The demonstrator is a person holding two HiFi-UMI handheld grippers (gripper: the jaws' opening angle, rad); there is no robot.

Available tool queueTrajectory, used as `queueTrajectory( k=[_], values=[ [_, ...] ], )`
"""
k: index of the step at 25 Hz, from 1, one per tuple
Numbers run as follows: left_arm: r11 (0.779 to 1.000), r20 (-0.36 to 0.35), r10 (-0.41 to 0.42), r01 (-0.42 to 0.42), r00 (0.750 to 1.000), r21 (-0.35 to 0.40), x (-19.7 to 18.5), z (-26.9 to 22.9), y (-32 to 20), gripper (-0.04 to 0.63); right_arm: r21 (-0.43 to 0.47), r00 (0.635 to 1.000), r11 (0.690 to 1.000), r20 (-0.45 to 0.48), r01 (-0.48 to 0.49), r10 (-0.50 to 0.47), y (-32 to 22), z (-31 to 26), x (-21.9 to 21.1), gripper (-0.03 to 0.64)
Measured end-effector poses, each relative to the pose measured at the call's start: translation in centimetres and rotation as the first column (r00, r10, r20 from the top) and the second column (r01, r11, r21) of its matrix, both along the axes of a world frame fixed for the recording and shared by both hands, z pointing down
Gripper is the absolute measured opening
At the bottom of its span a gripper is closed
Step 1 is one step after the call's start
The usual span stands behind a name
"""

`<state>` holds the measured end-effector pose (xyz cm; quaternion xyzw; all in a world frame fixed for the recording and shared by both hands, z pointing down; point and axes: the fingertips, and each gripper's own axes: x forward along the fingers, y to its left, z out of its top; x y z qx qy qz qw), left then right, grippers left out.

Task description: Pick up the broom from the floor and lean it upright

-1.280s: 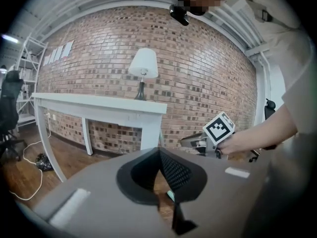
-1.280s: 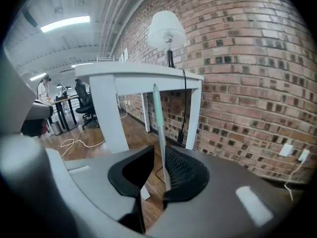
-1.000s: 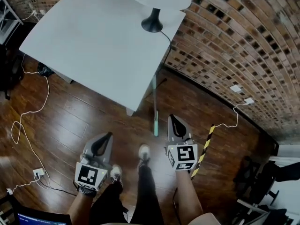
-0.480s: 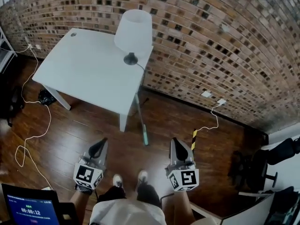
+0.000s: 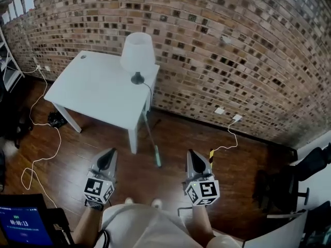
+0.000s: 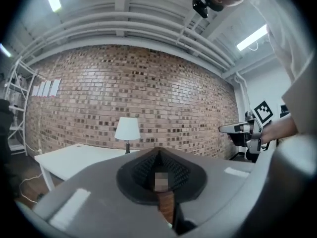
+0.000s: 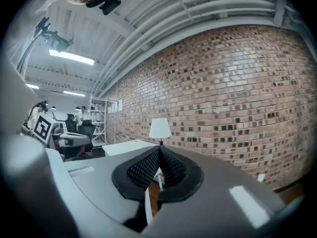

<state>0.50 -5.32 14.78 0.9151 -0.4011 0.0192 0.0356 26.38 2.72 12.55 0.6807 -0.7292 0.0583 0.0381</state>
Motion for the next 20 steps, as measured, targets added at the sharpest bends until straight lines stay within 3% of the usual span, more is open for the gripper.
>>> queueTrajectory(
  k=[5, 10, 20],
  values=[
    [0.997, -0.017, -0.073, 0.073, 0.997, 0.019, 0.5, -0.9, 1.1, 0.000, -0.037, 0.996, 0.999, 0.086, 0.016, -0.012, 0.7, 0.7, 1.4, 0.012],
    [0.994, -0.020, -0.101, 0.102, 0.995, 0.025, 0.5, -1.7, 1.5, -0.001, -0.044, 0.992, 0.997, 0.111, 0.060, -0.055, 1.0, 0.4, 0.9, 0.012],
    [0.997, 0.010, -0.072, 0.072, 0.997, -0.005, -0.8, -1.1, 1.6, 0.000, -0.020, 0.995, 0.998, 0.087, 0.056, -0.054, 1.8, -0.4, -0.7, 0.012]
  ],
)
